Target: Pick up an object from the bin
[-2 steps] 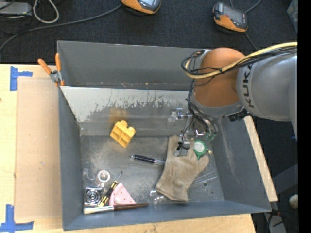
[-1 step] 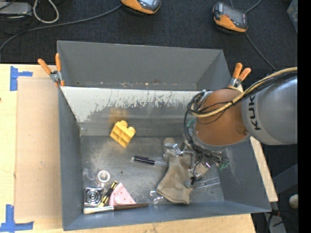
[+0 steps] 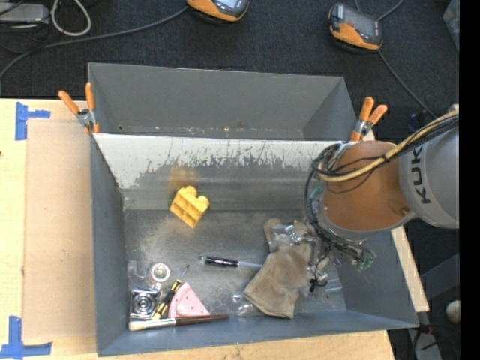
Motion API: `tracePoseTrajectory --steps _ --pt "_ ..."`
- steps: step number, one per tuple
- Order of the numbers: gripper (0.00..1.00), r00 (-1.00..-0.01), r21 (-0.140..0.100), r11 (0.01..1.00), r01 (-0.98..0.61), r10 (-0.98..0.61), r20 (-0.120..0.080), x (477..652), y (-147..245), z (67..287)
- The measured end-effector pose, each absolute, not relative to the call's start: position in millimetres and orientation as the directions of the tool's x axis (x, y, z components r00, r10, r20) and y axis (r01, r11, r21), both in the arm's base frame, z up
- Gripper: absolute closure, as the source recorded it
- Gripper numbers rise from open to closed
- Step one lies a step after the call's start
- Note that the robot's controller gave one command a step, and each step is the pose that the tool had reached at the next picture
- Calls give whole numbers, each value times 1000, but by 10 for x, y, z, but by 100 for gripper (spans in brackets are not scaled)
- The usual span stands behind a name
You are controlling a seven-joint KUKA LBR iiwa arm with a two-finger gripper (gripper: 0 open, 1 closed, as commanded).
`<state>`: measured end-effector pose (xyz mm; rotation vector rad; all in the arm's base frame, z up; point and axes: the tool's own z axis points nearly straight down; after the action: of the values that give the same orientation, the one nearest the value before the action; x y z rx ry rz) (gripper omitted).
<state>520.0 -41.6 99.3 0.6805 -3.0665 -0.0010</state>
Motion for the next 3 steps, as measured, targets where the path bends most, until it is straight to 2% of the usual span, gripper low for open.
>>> tracePoseTrajectory --steps 1,2,3 --pt "0 -879 7 879 -477 -477 1 5367 -249 767" --pt "0 -663 -2 663 -749 -749 -7 5026 136 705" --pt "100 -872 6 872 -489 -489 2 5353 -244 767"
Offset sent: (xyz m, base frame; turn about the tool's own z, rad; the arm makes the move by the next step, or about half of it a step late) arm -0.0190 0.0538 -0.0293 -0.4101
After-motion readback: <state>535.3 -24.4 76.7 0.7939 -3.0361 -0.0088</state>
